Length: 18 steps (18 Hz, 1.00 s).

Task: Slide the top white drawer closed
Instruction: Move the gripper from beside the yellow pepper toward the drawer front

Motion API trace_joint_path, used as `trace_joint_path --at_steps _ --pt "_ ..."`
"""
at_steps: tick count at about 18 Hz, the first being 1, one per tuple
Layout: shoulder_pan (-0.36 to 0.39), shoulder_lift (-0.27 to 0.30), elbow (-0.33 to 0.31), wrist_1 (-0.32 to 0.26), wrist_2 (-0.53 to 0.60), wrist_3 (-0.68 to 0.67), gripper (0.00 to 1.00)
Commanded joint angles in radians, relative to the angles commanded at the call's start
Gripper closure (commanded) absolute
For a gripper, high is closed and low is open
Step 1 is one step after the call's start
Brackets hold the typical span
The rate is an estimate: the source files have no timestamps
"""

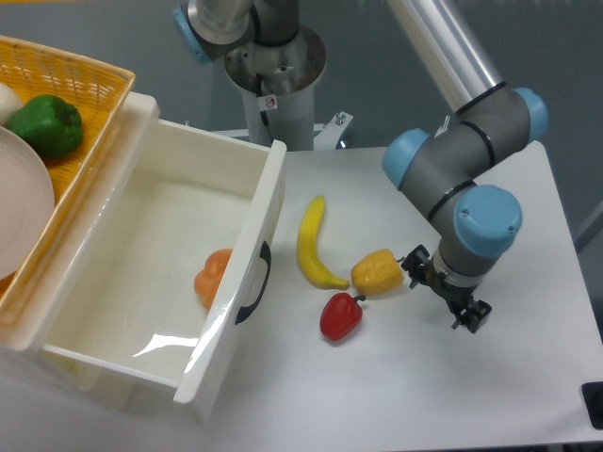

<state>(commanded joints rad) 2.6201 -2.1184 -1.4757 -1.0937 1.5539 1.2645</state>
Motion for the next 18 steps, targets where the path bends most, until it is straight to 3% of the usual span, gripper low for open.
trace_joint_path --at_steps 5,8,11,13,15,18 --pt "-0.022 0.017 0.0 -0.005 -0.006 -0.141 0.0" --pt "-0.048 0.025 -0.003 -0.008 -0.096 -0.23 0.0" --pt "-0.087 0.025 0.0 -0.005 -0.112 -0.345 0.0" --pt "-0.109 0.026 -0.002 -0.005 -0.142 -0.381 0.13" --pt "-0.114 0.038 -0.011 -0.005 -0.195 -0.408 0.35" --pt "-0.114 0.074 -0.035 -0.005 -0.264 -0.45 0.53"
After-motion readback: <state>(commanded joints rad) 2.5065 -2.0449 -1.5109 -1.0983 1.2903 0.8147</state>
